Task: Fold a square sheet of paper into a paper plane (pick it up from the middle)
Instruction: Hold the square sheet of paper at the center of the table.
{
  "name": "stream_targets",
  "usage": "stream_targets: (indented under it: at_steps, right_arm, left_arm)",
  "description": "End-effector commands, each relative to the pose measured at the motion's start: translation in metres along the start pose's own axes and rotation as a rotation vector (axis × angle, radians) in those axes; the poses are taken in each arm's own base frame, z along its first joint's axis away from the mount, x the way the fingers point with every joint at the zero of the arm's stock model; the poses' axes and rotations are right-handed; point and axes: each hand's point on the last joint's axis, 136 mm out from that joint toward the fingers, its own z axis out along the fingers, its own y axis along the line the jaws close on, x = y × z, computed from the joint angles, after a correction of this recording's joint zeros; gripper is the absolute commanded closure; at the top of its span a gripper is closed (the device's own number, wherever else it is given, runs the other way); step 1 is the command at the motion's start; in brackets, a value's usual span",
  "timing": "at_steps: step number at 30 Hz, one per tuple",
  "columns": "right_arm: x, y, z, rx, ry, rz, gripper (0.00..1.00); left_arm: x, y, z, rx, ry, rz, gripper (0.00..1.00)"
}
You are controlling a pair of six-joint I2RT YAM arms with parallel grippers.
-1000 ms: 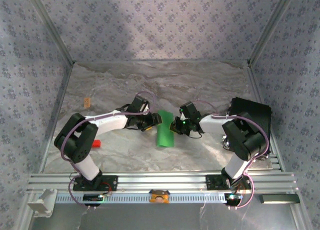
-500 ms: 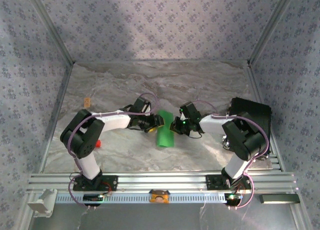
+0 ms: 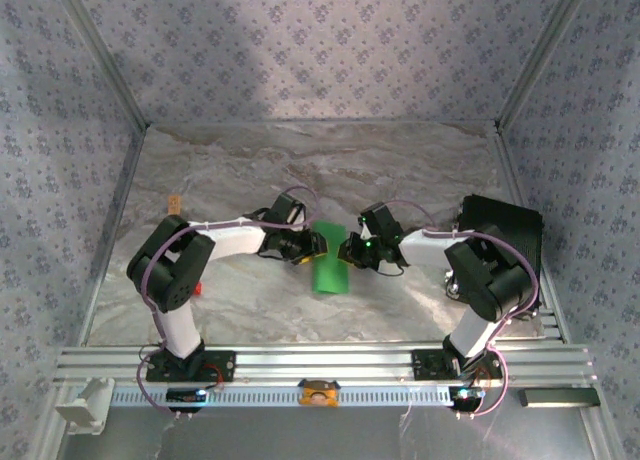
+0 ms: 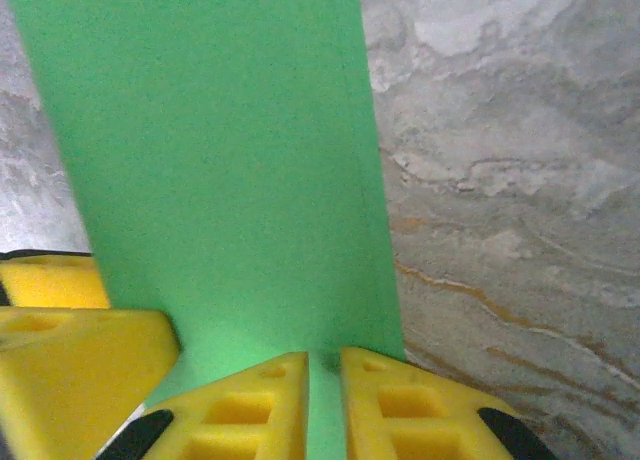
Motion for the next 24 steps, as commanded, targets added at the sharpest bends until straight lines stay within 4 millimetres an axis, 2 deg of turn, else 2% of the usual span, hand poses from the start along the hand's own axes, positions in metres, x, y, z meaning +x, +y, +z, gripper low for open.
stream_targets:
  at_steps: [1, 2, 5, 9, 14, 17, 24]
  right_arm:
    - [-0.026, 0.032, -0.028, -0.100, -0.056, -0.023, 0.79]
    - [-0.032, 0.034, -0.037, -0.094, -0.069, -0.023, 0.79]
    - [-0.043, 0.020, -0.067, 0.005, -0.123, -0.032, 0.77]
    - [-0.046, 0.001, -0.086, 0.027, -0.162, -0.006, 0.75]
    - [-0.045, -0.019, -0.092, 0.039, -0.201, 0.058, 0.75]
    - [-0.044, -0.021, -0.091, 0.044, -0.197, 0.065, 0.75]
    - [-0.044, -0.020, -0.090, 0.043, -0.188, 0.062, 0.75]
  left_arm:
    - [0.000, 0.012, -0.001, -0.080, 0.001, 0.007, 0.57]
    - [0.000, 0.013, -0.001, -0.086, 0.001, 0.006, 0.58]
    - [0.001, 0.013, -0.001, -0.089, 0.004, 0.009, 0.57]
    - [0.000, 0.013, 0.000, -0.096, 0.008, 0.016, 0.58]
    - [0.000, 0.014, 0.003, -0.125, 0.025, 0.033, 0.57]
    - [0.002, 0.012, 0.005, -0.129, 0.038, 0.055, 0.57]
    - [0.005, 0.029, 0.015, -0.219, 0.060, 0.040, 0.57]
